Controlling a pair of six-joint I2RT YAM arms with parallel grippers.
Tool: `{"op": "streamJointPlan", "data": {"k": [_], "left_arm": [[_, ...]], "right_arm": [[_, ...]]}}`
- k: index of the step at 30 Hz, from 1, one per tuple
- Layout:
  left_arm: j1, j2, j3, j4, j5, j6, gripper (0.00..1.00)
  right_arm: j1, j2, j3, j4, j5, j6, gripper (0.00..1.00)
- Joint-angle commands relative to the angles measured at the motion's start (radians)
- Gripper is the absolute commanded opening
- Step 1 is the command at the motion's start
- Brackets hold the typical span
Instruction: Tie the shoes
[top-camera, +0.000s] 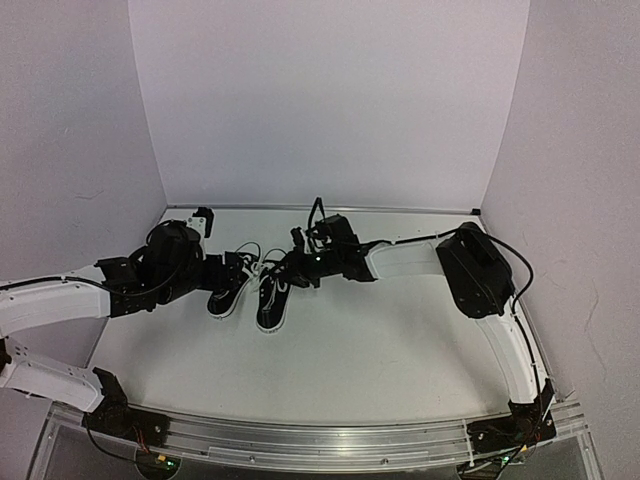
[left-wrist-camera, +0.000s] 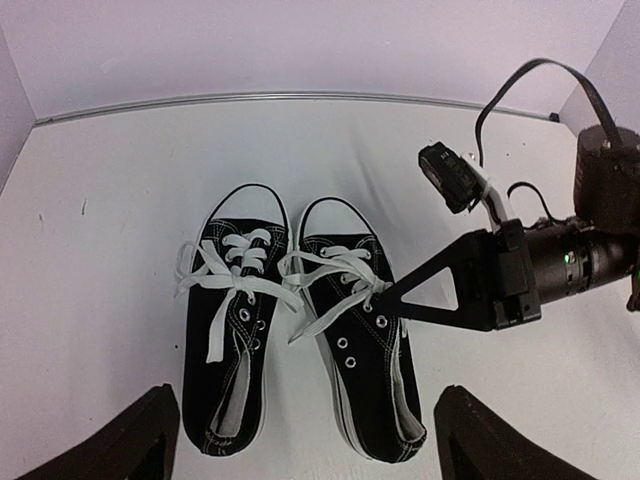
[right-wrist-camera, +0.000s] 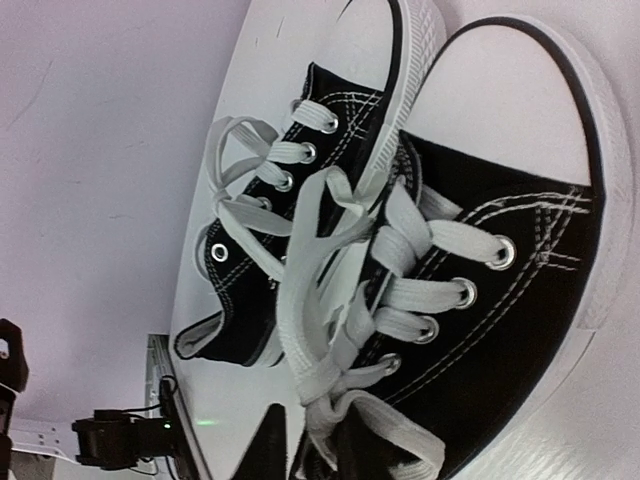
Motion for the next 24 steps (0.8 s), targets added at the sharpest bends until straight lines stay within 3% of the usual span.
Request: {"op": "streamJointPlan", "data": {"k": [1,10,15,18,24], "left_arm": [[0.02,0.016,0.038,-0.022,0.092,-0.008,0.99],[0.117,0.083,0.17,-0.134,0.321,-0.001,1.0],[0.148,0.22,0.362,-0.308,0.343,0.022,1.0],[0.145,0.315,0.454,-0.367,0.36,0.022,1.0],[0.103,0.362,0.376,-0.286,0.391,-0.031,1.0]], "right_arm": [[0.0,-0.06,-0.017,0.088,-0.036,0.007,0.44],[-0.031,-0.39,-0.268,0.075,-0.017,-0.13,0.97],[-0.065,-0.585,-0.417,-0.017,0.0,-0.308,0.98],[-0.067,-0.683,-0.499,-0.133,0.102,-0.418,0.98],[-0.069,-0.8,-0.694,-0.172,0.176,-0.499,0.98]]}}
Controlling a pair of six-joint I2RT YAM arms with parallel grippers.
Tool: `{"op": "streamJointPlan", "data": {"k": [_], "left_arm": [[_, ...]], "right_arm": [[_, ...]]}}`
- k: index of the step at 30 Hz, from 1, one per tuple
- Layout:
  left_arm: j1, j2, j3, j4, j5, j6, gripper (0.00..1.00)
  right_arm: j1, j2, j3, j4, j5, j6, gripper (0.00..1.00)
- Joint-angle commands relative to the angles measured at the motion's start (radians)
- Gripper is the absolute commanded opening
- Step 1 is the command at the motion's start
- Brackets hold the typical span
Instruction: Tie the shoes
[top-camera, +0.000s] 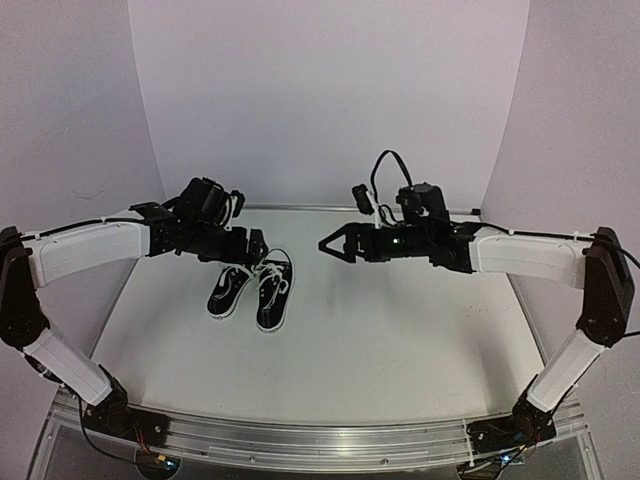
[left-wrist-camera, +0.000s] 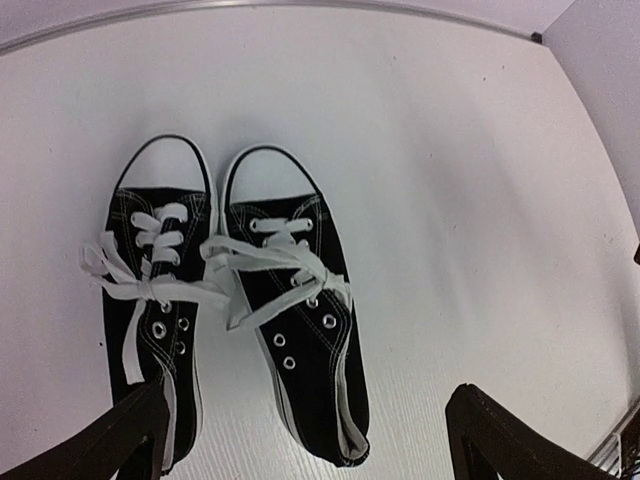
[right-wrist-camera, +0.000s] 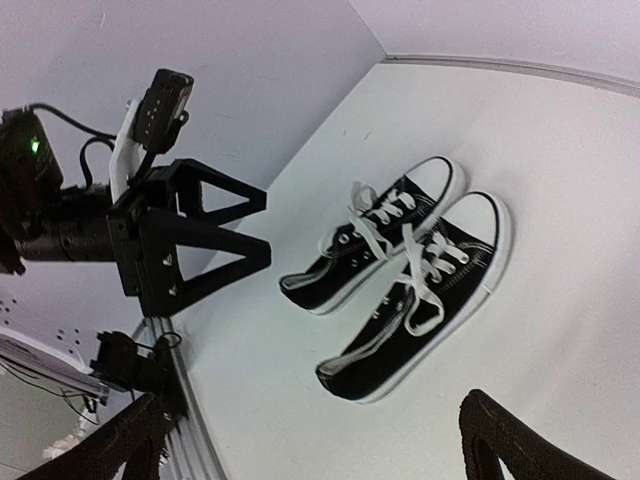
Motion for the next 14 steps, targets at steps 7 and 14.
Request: {"op": "streamJointPlan", "data": {"k": [7,14], "left_arm": [[-0.192,0.123,-0.094,0.012,-0.074,-0.096,1.0],[-0.223,0.119,-0.116,0.132,-0.052,-0.104,1.0]], "right_arm": [[0.006,-0.05,-0.255,-0.014,0.07,-0.103,0.98],[0.006,-0.05,-0.272,0.013,0.057,-0.106,0.98]]}}
